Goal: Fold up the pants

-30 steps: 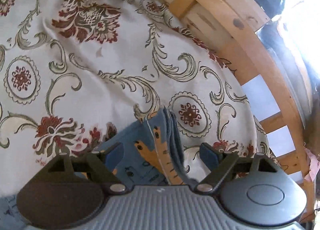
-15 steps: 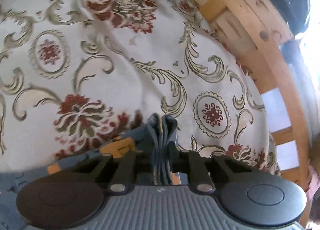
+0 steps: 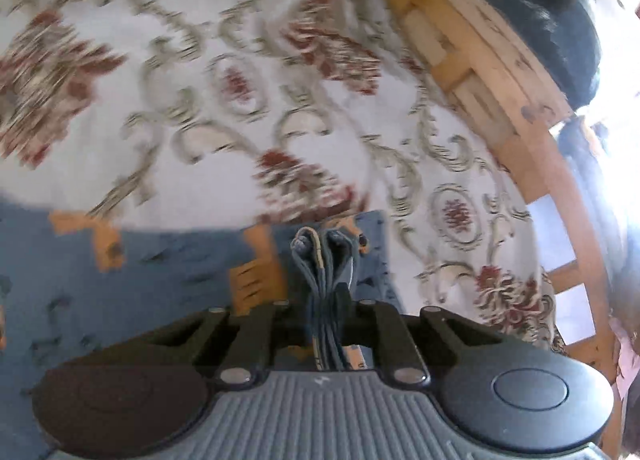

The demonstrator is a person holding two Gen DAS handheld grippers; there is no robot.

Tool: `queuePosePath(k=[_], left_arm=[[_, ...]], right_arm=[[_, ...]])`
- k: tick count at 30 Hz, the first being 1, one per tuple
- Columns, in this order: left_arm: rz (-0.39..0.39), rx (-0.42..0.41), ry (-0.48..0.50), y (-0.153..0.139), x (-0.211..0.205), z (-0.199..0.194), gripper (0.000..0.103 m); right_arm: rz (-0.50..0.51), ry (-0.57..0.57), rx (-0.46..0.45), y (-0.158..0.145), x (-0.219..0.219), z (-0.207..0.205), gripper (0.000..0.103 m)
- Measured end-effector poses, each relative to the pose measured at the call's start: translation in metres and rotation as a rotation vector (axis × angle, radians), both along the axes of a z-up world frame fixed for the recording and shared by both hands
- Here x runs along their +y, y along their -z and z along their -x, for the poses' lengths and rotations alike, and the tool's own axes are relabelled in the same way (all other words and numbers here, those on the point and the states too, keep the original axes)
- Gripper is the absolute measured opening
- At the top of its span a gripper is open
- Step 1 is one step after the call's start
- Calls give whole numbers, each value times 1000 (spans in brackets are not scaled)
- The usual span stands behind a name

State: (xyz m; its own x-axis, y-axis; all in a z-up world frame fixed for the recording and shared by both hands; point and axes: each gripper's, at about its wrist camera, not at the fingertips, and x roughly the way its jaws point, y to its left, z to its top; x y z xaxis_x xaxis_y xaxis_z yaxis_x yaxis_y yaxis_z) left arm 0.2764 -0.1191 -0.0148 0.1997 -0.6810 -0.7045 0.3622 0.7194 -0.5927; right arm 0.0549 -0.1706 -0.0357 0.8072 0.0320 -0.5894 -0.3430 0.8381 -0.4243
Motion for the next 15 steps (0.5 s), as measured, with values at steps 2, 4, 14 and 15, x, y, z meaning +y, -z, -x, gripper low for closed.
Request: queuePosePath(k=[2,4,14,15], left_arm=[[-6,7,-24,11,14,2,12],[-11,16,-44,22,24,2,13],[61,81,-93,45,45,-4,41],[59,79,-95,45,44,-4,40]], right_arm=[[7,-27,30,8,10,-2,13],[20,-44,51,16,16,-4,13],[18,-39,75,25,13,-6,15],[14,-38,76,26,13,-6,15]])
